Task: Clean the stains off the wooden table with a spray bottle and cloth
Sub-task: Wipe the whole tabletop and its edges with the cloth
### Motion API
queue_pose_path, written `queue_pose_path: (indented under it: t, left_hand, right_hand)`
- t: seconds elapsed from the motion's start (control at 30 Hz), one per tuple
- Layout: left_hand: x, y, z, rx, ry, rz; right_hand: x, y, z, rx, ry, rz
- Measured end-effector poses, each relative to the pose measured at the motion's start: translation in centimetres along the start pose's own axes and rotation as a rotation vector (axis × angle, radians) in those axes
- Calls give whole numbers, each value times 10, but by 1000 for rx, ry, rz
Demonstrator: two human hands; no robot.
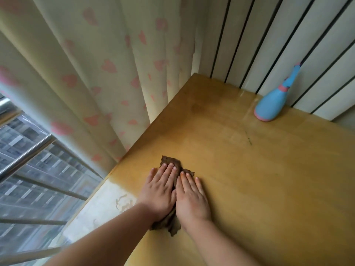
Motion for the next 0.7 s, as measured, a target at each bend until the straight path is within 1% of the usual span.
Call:
queue_pose_path:
  t: [0.07, 0.17, 0.23, 0.27, 0.33, 0.4, 0.43, 0.7]
  left_hand:
    - [24, 6, -6, -29, -31, 8]
    - [65, 11, -16, -62, -8, 34]
    - [94, 10, -24, -43, -21, 44]
    - [108, 10, -26, -33, -31, 58]
    - [135, 9, -31, -11, -51, 91]
    - [164, 9, -35, 14, -73, 116]
    - [181, 10, -38, 15, -72, 127]
    - [316, 22, -53, 30, -54, 210]
  right_hand:
    - [15, 15, -7, -6, -1, 14]
    - [45, 36, -15, -23, 7, 54]
    - [66, 49, -22, -12, 33, 103]
    - [76, 56, -26, -10, 17, 126]
    - [97, 66, -35, -84, 18, 109]
    - [119, 78, -45, -95, 11, 129]
    - [131, 86, -51, -106, 36, 144]
    - [225, 155, -84, -25, 107, 311]
Point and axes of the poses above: each hand's wrist, its own x-axis towards the middle knuckle, its own z-axis out of the palm, y = z × x, the point moved 7 cm from there along x, towards the middle knuckle, and after that the axes turned 8 degrees about z, right-handed, at the moved point
